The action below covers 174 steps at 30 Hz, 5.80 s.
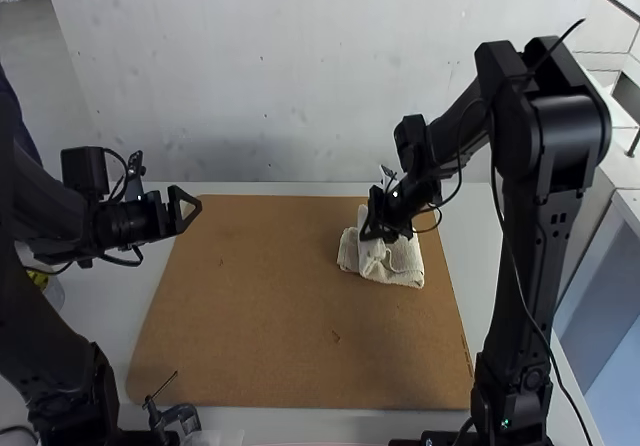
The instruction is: Fold the towel.
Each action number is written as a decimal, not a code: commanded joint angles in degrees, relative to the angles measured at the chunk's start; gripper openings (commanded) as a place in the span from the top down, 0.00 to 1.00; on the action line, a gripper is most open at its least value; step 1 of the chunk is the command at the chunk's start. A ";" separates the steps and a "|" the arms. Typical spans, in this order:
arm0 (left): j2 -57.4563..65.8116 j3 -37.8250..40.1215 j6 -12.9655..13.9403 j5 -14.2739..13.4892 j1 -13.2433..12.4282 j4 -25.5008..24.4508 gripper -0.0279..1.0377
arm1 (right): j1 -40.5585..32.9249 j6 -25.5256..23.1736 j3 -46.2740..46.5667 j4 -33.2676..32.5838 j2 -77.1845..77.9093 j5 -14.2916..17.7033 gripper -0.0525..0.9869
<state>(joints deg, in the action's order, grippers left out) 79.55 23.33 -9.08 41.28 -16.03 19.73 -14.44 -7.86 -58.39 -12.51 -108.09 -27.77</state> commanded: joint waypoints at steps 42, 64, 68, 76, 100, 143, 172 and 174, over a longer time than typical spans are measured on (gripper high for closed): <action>-1.50 -1.36 -0.06 3.55 -2.16 1.10 0.03 | -4.28 -2.69 0.91 -5.94 10.71 0.70 0.27; -0.01 -1.36 0.20 4.07 -3.74 1.37 0.03 | -11.58 -5.59 0.65 -0.41 2.54 3.42 0.86; 0.08 -1.27 0.47 4.25 -4.27 1.54 0.03 | -11.58 -5.85 0.65 -0.06 2.54 3.78 0.88; 0.26 -1.62 0.38 4.25 -4.27 1.98 0.03 | -10.79 -6.12 -3.22 2.58 -4.14 3.69 0.91; 0.17 -1.62 0.91 5.57 -6.91 2.42 0.03 | -9.12 -5.94 -6.56 4.60 -7.39 2.54 0.16; -11.61 -2.59 -3.57 4.78 -5.24 1.98 0.03 | -10.17 -14.20 6.10 -0.85 11.06 2.02 0.09; -10.99 -2.77 -3.05 5.13 -5.41 2.33 0.03 | -12.28 -29.67 -1.02 -1.37 1.75 -1.59 0.21; -11.17 -2.77 -3.05 5.39 -6.03 2.33 0.03 | -11.23 -29.32 -0.94 -0.85 0.25 -1.50 0.29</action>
<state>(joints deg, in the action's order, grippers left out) 68.93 21.08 -12.51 46.11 -21.47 21.52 -26.72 -36.27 -59.64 -13.96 -108.16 -28.62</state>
